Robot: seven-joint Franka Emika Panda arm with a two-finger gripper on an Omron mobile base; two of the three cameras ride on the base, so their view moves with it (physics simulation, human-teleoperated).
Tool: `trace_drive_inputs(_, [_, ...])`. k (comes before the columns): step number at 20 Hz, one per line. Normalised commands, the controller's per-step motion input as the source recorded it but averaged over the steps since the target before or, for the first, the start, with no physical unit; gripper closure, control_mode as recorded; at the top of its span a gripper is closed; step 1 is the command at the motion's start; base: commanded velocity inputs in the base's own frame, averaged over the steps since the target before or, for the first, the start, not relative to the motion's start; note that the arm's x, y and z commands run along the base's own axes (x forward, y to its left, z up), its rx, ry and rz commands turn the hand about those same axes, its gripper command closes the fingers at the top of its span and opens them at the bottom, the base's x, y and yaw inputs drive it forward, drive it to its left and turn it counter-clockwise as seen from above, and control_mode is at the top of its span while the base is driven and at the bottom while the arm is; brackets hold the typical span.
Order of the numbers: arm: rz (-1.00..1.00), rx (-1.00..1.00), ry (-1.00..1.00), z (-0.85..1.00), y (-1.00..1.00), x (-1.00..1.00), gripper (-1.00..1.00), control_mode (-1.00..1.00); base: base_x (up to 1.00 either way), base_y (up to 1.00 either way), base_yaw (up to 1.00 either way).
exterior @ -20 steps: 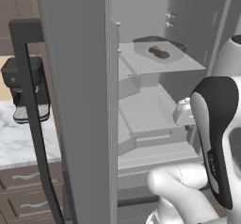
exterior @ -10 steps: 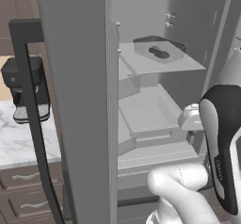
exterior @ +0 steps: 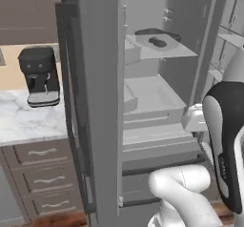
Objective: Place two dumplings into each of the tupperware containers and then place the containers in the fridge.
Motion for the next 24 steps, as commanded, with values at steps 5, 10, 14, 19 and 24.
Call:
trace_drive_inputs(5, [0.0,0.0,0.0,0.0,0.0,0.0,-1.0,1.0,-1.0,0.18,-0.3])
trace_drive_inputs(10, [0.0,0.0,0.0,0.0,0.0,0.0,-1.0,1.0,-0.53,0.0,-0.92])
trace_drive_inputs(14, [0.0,0.0,0.0,0.0,0.0,0.0,-1.0,1.0,-0.2,0.0,-1.0])
trace_drive_inputs(19, [0.0,0.0,0.0,0.0,0.0,0.0,-1.0,1.0,-0.04,0.0,-1.0])
trace_drive_inputs(24, [0.0,0.0,0.0,0.0,0.0,0.0,-1.0,1.0,-0.01,0.0,-1.0])
